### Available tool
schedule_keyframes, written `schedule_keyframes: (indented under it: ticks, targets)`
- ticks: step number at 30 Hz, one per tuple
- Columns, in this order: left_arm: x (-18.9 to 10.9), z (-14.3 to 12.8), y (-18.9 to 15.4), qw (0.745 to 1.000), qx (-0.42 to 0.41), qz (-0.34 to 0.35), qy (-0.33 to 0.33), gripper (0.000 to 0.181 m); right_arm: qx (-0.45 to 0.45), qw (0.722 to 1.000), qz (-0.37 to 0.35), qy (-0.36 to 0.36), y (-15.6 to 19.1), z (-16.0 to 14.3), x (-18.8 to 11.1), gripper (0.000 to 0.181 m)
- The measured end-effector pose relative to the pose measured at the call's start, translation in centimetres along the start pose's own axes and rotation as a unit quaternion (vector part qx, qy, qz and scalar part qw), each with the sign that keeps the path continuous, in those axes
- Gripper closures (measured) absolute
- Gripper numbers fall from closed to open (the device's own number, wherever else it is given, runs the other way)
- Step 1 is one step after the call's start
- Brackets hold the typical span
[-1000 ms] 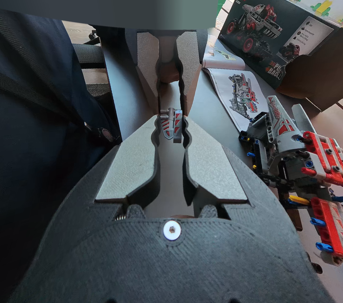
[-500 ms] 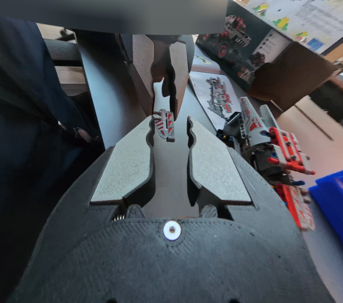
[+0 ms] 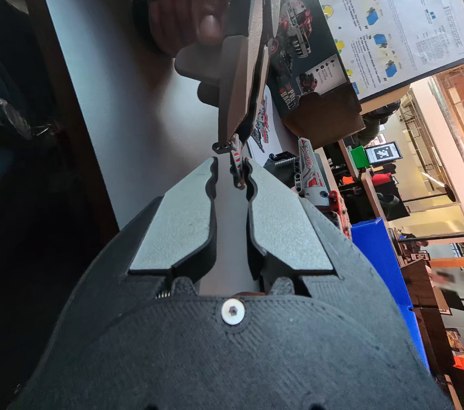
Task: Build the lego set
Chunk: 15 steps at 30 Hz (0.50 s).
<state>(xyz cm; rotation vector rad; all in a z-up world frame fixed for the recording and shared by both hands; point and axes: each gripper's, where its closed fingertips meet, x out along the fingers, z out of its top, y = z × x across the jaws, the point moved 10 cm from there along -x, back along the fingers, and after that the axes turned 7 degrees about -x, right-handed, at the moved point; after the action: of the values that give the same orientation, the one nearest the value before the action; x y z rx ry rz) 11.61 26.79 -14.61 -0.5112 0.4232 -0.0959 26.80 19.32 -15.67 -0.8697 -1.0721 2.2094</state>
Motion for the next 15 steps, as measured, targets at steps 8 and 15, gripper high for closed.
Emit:
schedule_keyframes:
  ticks: [8,15]
  targets:
    - [-0.10,0.03,0.07,1.000,0.000,0.015,-0.010,0.158,-0.036,0.998,-0.042,0.005,0.05,0.05,0.24,0.175]
    - [0.16,-0.02,0.12,0.999,0.002,0.034,-0.002,0.158,-0.036,0.998,-0.042,0.005,0.31,0.18,0.56,0.176]
